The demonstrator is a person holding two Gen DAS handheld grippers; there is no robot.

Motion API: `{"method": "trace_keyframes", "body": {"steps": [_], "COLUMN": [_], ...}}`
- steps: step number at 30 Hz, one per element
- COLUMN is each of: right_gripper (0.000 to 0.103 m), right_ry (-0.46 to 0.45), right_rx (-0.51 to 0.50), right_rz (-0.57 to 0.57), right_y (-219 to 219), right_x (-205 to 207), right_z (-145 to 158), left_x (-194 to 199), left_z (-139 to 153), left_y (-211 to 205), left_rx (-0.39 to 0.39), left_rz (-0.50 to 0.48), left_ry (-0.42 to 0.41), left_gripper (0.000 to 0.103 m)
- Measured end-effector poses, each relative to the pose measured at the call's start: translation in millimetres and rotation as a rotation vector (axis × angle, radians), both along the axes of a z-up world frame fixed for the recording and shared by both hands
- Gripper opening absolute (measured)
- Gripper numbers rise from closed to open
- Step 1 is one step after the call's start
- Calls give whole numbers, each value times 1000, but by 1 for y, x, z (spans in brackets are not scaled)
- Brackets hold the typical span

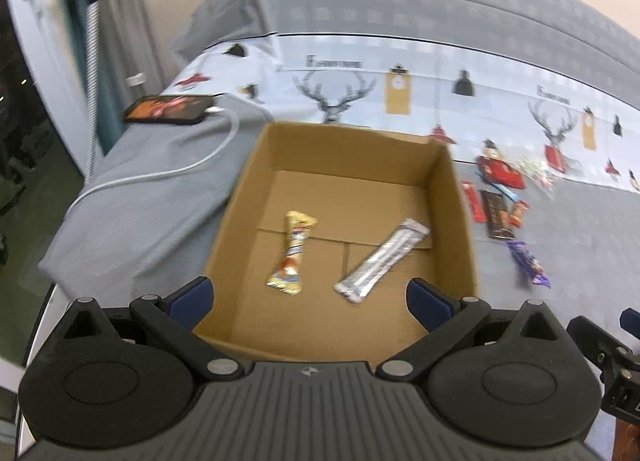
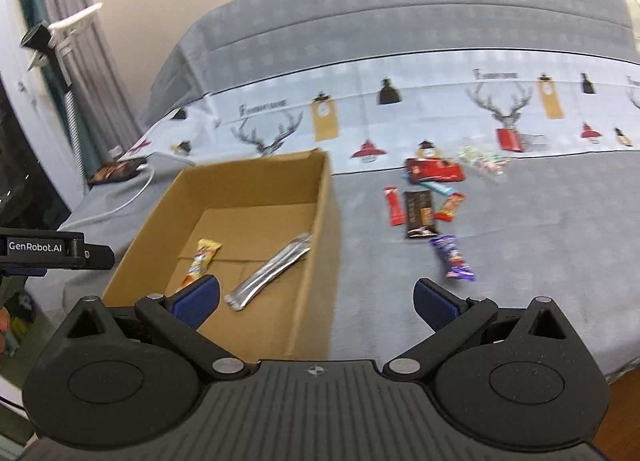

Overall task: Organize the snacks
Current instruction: 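Grasp the dark chocolate bar with left while right grasps the purple wrapper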

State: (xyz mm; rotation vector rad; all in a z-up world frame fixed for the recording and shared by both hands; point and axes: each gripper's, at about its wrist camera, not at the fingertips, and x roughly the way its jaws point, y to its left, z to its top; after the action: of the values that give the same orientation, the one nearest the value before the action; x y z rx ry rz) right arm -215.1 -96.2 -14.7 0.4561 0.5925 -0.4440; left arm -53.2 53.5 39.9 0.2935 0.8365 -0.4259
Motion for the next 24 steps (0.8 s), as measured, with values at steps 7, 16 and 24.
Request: {"method": "trace_keyframes", "body": {"steps": [7, 16, 24], "right_gripper": [103, 103, 103], "right_ry": [-23, 9, 112], "right_rx": [-17, -9, 22], "right_rz": [-100, -218, -221], "right_y": [-39, -99, -156], "right_x": [-30, -52, -17], "right_z": [2, -17, -72], "left_x": [-11, -6, 33], "left_z": [-2, -21, -55], "left_y": [-63, -163, -263], "left_rx": [20, 69, 100], "left_rz": [-111, -224, -333], "left_ry": [29, 51, 173], "left_gripper": [103, 103, 103]}}
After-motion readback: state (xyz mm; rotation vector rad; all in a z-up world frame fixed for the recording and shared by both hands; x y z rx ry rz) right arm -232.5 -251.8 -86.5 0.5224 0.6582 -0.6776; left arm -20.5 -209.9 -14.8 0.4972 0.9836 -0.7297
